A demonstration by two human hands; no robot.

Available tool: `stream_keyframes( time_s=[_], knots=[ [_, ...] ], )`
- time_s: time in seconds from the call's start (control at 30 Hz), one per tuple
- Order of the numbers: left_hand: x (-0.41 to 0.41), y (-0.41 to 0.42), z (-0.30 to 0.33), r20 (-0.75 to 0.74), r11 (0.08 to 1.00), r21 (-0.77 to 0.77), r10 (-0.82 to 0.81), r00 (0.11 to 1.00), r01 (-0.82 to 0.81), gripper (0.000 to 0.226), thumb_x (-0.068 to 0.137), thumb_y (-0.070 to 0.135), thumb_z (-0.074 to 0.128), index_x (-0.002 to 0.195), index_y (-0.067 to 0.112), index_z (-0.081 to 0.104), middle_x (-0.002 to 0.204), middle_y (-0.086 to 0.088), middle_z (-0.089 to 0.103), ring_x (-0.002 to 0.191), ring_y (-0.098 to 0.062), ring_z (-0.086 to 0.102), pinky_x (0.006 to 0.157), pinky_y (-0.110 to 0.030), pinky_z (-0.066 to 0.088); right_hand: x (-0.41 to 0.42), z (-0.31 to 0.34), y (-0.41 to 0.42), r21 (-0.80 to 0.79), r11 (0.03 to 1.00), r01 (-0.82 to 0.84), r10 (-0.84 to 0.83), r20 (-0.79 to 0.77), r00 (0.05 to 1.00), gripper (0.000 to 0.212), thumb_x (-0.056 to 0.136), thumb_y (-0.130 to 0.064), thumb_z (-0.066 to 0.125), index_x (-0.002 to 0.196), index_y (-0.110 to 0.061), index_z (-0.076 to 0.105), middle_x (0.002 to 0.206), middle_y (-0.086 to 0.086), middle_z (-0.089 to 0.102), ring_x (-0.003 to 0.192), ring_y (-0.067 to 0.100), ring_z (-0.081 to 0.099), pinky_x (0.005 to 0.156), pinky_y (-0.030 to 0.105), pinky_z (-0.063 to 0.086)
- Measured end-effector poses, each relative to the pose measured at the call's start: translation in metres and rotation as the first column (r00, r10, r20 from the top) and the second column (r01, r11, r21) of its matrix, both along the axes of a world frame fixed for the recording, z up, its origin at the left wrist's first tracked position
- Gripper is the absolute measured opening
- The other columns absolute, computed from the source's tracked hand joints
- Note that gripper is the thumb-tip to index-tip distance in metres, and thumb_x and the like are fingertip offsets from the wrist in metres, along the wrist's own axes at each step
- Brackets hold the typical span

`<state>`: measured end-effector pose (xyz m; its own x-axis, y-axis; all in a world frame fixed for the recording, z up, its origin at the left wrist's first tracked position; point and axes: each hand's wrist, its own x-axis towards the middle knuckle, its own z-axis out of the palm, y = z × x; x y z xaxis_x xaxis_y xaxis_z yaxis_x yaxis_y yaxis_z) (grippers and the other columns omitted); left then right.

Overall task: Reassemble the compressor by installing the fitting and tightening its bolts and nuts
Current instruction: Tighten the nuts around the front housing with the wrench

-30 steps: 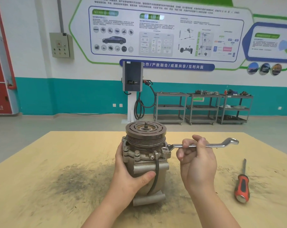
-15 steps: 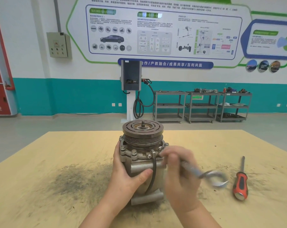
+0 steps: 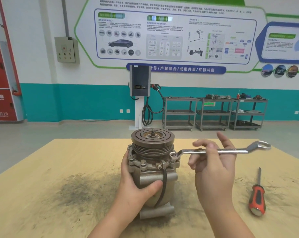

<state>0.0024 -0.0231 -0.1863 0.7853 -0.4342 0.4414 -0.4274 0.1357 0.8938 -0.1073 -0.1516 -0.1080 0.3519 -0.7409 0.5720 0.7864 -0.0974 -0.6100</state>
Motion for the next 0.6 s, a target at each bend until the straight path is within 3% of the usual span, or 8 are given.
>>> stream_keyframes(
  time_s=[0.1, 0.23, 0.33, 0.4, 0.47, 0.6],
  knots=[
    [-0.002, 0.0, 0.002, -0.011, 1.0, -0.011, -0.013, 1.0, 0.013, 0.108, 0.051, 0.056, 0.082, 0.133, 0.067, 0.013, 0.133, 0.025, 0.052, 0.117, 0.01, 0.052, 0.083, -0.002, 0.043, 0.005, 0.0, -0.013, 0.15, 0.98, -0.129, 0.135, -0.03, 0.99, 0.03, 0.103, 0.001, 0.031, 0.114, -0.025, 0.041, 0.064, 0.001, 0.063, 0.039, 0.015, 0.047, 0.043, 0.02, 0.039],
    [-0.003, 0.001, 0.004, -0.009, 1.0, -0.012, -0.016, 1.0, 0.016, 0.11, 0.053, 0.057, 0.083, 0.134, 0.067, 0.011, 0.135, 0.023, 0.052, 0.119, 0.009, 0.052, 0.086, -0.007, 0.043, 0.009, -0.002, -0.024, 0.193, 0.951, -0.242, 0.258, -0.062, 0.964, 0.013, 0.105, -0.007, 0.032, 0.109, -0.013, 0.043, 0.059, 0.003, 0.061, 0.039, 0.015, 0.047, 0.042, 0.022, 0.04],
    [-0.004, 0.002, 0.005, -0.002, 1.0, -0.012, -0.008, 1.0, 0.008, 0.105, 0.059, 0.056, 0.085, 0.132, 0.068, 0.009, 0.135, 0.025, 0.05, 0.116, 0.014, 0.05, 0.083, -0.002, 0.041, 0.01, -0.004, -0.024, 0.176, 0.959, -0.224, 0.233, -0.035, 0.972, 0.017, 0.106, -0.017, 0.03, 0.108, -0.01, 0.045, 0.061, 0.005, 0.062, 0.041, 0.018, 0.05, 0.043, 0.023, 0.042],
    [-0.004, 0.001, 0.006, 0.001, 1.0, -0.01, -0.011, 1.0, 0.011, 0.105, 0.056, 0.058, 0.083, 0.13, 0.069, 0.009, 0.134, 0.028, 0.047, 0.115, 0.019, 0.048, 0.081, 0.003, 0.039, 0.009, -0.01, -0.015, 0.046, 0.997, -0.064, 0.064, 0.013, 0.998, 0.021, 0.105, -0.025, 0.031, 0.107, -0.013, 0.048, 0.065, 0.006, 0.064, 0.044, 0.021, 0.055, 0.045, 0.023, 0.044],
    [-0.003, 0.001, 0.007, 0.012, 1.0, -0.01, -0.006, 1.0, 0.006, 0.107, 0.054, 0.061, 0.084, 0.13, 0.069, 0.008, 0.136, 0.03, 0.045, 0.118, 0.018, 0.047, 0.082, 0.001, 0.04, 0.01, -0.016, -0.002, -0.176, 0.972, 0.154, -0.133, 0.129, 0.983, 0.021, 0.102, -0.036, 0.039, 0.1, -0.02, 0.053, 0.072, 0.005, 0.066, 0.047, 0.02, 0.059, 0.049, 0.024, 0.047],
    [-0.002, 0.0, 0.002, 0.034, 1.0, -0.023, -0.011, 0.999, 0.011, 0.112, 0.052, 0.05, 0.085, 0.135, 0.065, 0.012, 0.143, 0.021, 0.045, 0.127, 0.006, 0.047, 0.098, -0.014, 0.041, 0.012, -0.029, 0.016, -0.605, 0.719, 0.343, -0.236, 0.251, 0.939, 0.023, 0.1, -0.036, 0.05, 0.091, -0.018, 0.062, 0.088, -0.003, 0.064, 0.068, 0.009, 0.063, 0.062, 0.019, 0.05]
  ],
)
